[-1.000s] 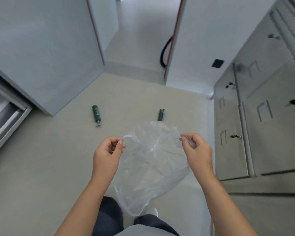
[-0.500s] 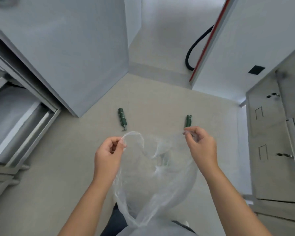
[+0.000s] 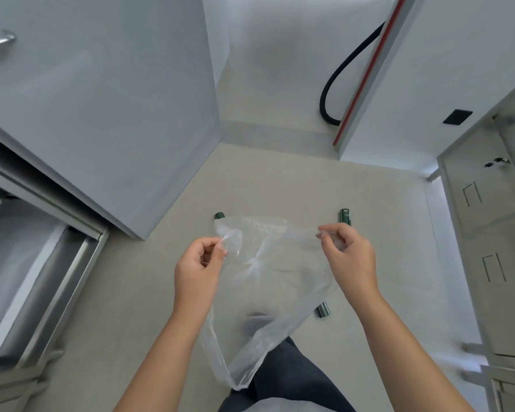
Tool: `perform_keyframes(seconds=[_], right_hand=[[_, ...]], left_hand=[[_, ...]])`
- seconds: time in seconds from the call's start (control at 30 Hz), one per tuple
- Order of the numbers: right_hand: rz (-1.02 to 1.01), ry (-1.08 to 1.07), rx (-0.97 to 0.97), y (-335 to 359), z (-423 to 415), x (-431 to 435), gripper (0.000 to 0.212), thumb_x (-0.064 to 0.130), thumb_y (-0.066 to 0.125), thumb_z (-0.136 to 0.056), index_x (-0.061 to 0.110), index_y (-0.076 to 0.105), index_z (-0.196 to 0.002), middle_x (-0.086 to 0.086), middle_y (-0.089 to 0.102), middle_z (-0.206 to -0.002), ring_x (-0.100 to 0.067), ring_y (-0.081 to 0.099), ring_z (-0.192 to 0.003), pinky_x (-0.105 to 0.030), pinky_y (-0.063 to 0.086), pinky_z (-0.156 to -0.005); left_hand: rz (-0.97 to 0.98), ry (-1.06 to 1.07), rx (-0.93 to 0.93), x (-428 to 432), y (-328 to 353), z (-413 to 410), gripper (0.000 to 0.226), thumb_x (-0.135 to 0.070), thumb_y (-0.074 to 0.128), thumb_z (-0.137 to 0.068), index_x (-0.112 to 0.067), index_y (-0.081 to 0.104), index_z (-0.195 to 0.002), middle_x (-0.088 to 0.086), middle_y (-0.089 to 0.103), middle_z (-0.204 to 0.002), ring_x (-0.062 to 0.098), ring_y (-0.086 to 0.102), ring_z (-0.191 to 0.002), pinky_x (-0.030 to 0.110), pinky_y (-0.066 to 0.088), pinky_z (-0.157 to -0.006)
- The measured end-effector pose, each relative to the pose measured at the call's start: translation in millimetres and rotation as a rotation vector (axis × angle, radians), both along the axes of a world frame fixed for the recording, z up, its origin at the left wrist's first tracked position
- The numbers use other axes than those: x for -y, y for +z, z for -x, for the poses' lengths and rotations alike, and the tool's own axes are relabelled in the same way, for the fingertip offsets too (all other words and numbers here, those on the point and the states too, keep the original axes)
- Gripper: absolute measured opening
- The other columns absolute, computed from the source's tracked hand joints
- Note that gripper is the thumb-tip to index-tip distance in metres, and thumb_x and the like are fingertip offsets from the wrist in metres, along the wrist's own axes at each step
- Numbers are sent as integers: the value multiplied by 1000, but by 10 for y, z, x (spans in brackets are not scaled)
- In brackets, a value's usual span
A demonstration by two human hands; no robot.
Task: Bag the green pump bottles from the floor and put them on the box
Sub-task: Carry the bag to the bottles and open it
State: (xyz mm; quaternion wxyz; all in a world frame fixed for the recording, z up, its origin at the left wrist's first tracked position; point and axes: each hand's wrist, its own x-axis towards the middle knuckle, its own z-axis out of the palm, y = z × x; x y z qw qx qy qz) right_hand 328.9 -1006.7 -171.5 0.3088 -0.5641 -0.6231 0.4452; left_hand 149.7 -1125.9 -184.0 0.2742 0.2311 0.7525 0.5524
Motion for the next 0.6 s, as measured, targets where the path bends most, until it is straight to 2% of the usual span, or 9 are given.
perform_keyframes(seconds=[0.07, 0.17, 0.3, 0.4, 0.6], right_hand=[[11, 6, -2, -73, 198, -167, 16, 11, 56, -86, 26, 62, -82, 6, 68, -84, -10, 64, -90, -23, 47, -80], [24, 26, -13, -154, 510, -460, 24, 12, 56, -86, 34, 59, -76, 9, 67, -83, -9, 63, -89, -21, 46, -79], [22, 70, 20, -221, 875, -841, 25, 12, 56, -86, 35, 57, -75, 6, 67, -83, -10, 63, -89, -21, 45, -77], [30, 88, 37, -275, 1072, -1112, 24, 12, 56, -85, 34, 57, -76, 5, 68, -84, -11, 64, -90, -22, 46, -75], [29, 8, 72, -367, 1420, -1466, 14, 11, 56, -85, 24, 62, -80, 7, 67, -84, -8, 61, -86, -4, 40, -65]], left_hand=[[-2, 0, -17, -166, -35, 197, 17, -14, 57, -87, -29, 60, -78, -5, 65, -76, 9, 59, -73, 10, 45, -67], [-8, 10, -45, -442, -66, 512, 16, -15, 57, -88, -28, 60, -78, -6, 65, -76, 10, 60, -75, 17, 45, -71], [3, 27, -71, -818, -75, 929, 14, -15, 58, -88, -26, 60, -78, -5, 65, -76, 14, 60, -76, 22, 45, -74], [0, 25, -82, -1105, -78, 1176, 16, -17, 58, -88, -27, 60, -76, -6, 64, -75, 12, 59, -75, 20, 43, -73], [26, -39, -92, -1538, -192, 1578, 15, -20, 56, -89, -27, 58, -75, -5, 62, -75, 6, 58, -73, 17, 42, -69]])
